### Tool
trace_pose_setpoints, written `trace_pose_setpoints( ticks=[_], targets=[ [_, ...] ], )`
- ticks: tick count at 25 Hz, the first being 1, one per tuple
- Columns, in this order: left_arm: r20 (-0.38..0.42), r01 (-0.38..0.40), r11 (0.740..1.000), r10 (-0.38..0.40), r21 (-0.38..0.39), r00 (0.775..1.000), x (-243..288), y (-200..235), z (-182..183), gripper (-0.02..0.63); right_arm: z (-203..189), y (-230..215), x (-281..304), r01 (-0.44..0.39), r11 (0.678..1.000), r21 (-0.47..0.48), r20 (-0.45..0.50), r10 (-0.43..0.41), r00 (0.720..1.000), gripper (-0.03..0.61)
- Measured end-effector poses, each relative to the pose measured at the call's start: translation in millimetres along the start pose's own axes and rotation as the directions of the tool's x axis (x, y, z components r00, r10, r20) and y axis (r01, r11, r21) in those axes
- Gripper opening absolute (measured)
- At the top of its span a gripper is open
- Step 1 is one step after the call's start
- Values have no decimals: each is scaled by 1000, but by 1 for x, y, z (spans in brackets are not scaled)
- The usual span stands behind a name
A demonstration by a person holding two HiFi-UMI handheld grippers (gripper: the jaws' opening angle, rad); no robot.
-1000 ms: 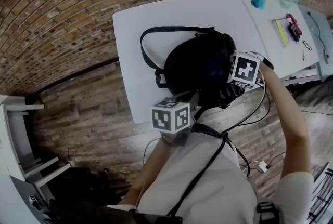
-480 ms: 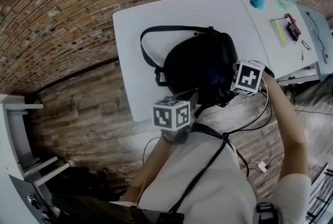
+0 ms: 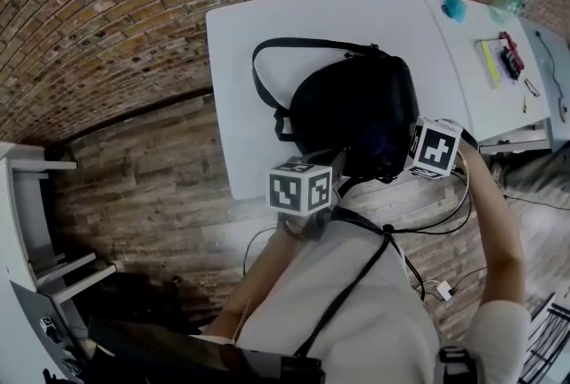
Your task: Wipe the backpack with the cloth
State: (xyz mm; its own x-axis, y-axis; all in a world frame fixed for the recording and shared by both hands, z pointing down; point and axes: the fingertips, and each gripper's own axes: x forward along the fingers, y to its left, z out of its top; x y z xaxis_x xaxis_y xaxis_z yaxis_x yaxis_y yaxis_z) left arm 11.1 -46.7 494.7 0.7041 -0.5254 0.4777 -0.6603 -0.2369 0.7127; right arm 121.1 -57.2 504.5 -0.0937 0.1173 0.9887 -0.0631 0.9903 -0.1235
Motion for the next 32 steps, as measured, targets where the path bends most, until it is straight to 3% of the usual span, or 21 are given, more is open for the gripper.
trace_pose_setpoints(
  ticks=[11, 18, 26, 32],
  targets=[
    [25, 2, 1000, -2, -1, 1000, 1, 3, 9, 5, 1, -1, -6, -11, 1000, -6, 14, 11, 1000, 55],
    [31, -11, 1000, 12, -4, 999, -2, 7, 11, 5, 22, -43, -41, 124, 992, -31, 57, -123, 991, 55],
    [45, -32, 999, 33, -19, 998, -6, 15, 16, 5, 60, -119, -60, 315, 947, -68, 59, -311, 948, 55],
    [54, -36, 999, 37, -24, 998, -8, 19, 20, 5, 98, -161, -42, 357, 925, -130, 35, -355, 934, 55]
  ],
)
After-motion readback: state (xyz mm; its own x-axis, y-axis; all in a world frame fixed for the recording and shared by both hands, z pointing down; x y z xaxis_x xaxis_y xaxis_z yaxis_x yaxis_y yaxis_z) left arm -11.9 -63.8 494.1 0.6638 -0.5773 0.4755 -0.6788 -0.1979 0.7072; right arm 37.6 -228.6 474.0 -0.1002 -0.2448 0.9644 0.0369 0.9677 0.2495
